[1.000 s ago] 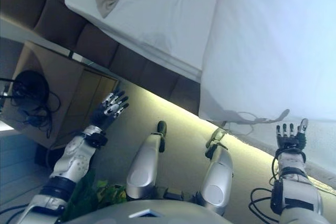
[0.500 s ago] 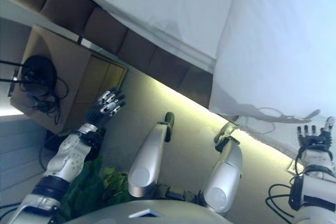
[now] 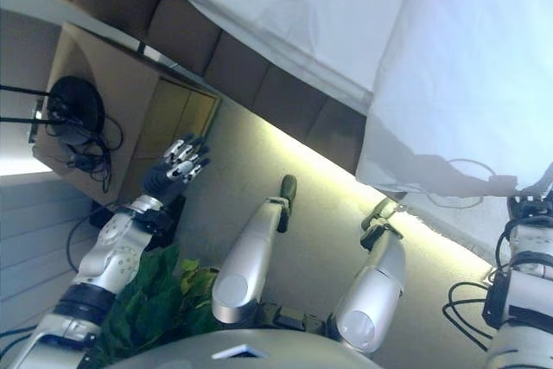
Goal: Make the bed neatly
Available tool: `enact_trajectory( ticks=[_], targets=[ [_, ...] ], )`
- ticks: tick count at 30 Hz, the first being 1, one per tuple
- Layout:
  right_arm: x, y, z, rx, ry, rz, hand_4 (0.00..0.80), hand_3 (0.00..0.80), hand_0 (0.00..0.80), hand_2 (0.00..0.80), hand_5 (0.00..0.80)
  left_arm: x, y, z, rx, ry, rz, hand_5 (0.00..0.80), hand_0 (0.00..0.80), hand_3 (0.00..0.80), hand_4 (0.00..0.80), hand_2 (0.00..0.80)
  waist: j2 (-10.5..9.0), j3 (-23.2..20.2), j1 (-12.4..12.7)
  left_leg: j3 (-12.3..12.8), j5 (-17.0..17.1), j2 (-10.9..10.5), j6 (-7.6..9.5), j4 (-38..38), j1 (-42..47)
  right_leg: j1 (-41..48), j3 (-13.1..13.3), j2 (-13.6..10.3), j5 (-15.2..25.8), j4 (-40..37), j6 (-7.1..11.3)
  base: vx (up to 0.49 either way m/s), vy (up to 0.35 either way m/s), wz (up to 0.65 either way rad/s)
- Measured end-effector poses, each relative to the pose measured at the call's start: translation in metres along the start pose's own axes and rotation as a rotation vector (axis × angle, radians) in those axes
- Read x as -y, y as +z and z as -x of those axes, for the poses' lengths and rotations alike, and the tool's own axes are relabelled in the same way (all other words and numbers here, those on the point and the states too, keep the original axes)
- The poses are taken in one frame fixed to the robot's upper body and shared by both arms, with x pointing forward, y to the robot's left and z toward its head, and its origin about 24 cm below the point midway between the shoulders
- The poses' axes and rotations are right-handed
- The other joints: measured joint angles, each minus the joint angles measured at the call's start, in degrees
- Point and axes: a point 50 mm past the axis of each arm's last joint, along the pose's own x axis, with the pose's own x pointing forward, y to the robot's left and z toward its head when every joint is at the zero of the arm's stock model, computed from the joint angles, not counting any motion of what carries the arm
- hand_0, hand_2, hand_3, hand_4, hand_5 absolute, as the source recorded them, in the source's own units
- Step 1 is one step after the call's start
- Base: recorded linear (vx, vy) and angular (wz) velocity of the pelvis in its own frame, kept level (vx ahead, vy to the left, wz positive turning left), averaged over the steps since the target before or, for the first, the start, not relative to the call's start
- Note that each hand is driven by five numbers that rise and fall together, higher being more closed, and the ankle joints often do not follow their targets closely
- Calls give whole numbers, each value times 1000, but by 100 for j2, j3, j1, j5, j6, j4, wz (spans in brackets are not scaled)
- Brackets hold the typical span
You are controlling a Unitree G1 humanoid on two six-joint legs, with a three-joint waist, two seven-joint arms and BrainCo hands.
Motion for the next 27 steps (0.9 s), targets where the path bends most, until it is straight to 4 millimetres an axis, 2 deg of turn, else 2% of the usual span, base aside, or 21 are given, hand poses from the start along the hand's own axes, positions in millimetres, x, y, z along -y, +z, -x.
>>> enact_trajectory(
  ticks=[4,10,13,16,18,21,25,27],
  targets=[
    [-4,3,-1,6,18,10,800,800,800,800,800,0,1,-1,1,-4,0,0,0,0,0,0,6,-1,1,-43,83,-92,22,-78,9,22,-33,-86,11,12,18,43,20,12],
    [-24,2,-4,2,102,1,800,800,800,800,800,0,0,0,7,-15,29,0,0,0,0,0,43,2,48,-188,155,-151,25,-83,19,140,-138,-135,8,35,15,39,23,13],
    [-19,-1,-3,-7,92,15,800,800,800,800,800,1,0,0,8,-18,37,0,0,0,0,0,52,2,81,-264,180,-158,21,-114,90,295,-191,-112,19,-37,34,64,-2,11],
    [-2,-5,0,-30,66,54,800,800,800,800,800,0,1,1,7,-23,39,0,0,0,0,0,60,-1,181,-344,185,-166,19,-201,330,632,-311,-100,18,-144,64,121,-6,13],
    [7,-16,2,-54,52,55,800,800,800,800,800,0,1,1,2,-27,40,0,0,0,0,0,58,-7,183,-453,215,-171,1,-302,539,961,-439,-72,20,-280,100,116,14,27],
    [11,-33,4,-97,56,91,800,800,800,800,800,0,-3,3,-24,-39,48,0,0,0,0,0,34,-130,257,-576,217,-178,-1,-396,719,1279,-500,0,4,-497,128,148,24,20],
    [13,-70,8,-190,61,209,800,800,800,800,800,-1,-9,7,-64,-49,66,0,0,0,0,0,-34,-428,471,-716,270,-201,-11,-643,1040,1790,-757,54,84,-840,234,142,33,21],
    [8,-96,11,-253,73,285,800,800,800,800,800,-3,-10,11,-63,-45,76,0,0,0,0,0,-140,-690,633,-765,296,-199,-12,-757,1178,2028,-848,116,137,-1065,280,139,70,20]
  ],
)
